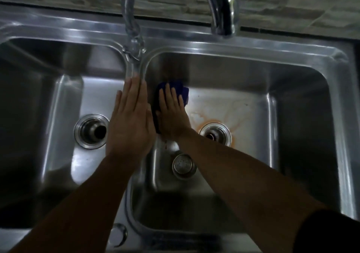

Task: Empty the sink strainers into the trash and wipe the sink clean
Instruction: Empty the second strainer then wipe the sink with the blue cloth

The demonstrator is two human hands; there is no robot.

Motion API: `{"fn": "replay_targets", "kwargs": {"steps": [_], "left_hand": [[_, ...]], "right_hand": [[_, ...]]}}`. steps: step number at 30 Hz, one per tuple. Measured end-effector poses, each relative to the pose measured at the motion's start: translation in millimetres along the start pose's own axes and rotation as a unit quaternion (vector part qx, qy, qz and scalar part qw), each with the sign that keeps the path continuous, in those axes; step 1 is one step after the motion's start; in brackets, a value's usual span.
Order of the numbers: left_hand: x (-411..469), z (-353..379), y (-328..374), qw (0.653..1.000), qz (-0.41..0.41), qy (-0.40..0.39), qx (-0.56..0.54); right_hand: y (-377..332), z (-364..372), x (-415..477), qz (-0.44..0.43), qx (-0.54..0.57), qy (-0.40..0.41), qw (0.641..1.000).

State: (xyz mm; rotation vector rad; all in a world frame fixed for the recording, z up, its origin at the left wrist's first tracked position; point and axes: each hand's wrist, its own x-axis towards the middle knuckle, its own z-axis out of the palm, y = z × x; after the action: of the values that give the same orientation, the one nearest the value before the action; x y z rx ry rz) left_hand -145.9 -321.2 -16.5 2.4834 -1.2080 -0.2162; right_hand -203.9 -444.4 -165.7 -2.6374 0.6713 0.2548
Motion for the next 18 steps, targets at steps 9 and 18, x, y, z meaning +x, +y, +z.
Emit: {"fn": "replay_targets", "kwargs": {"steps": [9, 18], "left_hand": [[-1.9, 4.8, -4.6, 0.999, 0.020, 0.032, 0.002], [-2.2, 5.4, -3.2, 1.000, 0.008, 0.023, 0.015]], "right_hand": [[193.3, -44.9, -95.2, 0.210, -0.051, 0.046, 0.975], [130.8, -38.6, -47.7, 0.393, 0.048, 0.093, 0.914]]}}
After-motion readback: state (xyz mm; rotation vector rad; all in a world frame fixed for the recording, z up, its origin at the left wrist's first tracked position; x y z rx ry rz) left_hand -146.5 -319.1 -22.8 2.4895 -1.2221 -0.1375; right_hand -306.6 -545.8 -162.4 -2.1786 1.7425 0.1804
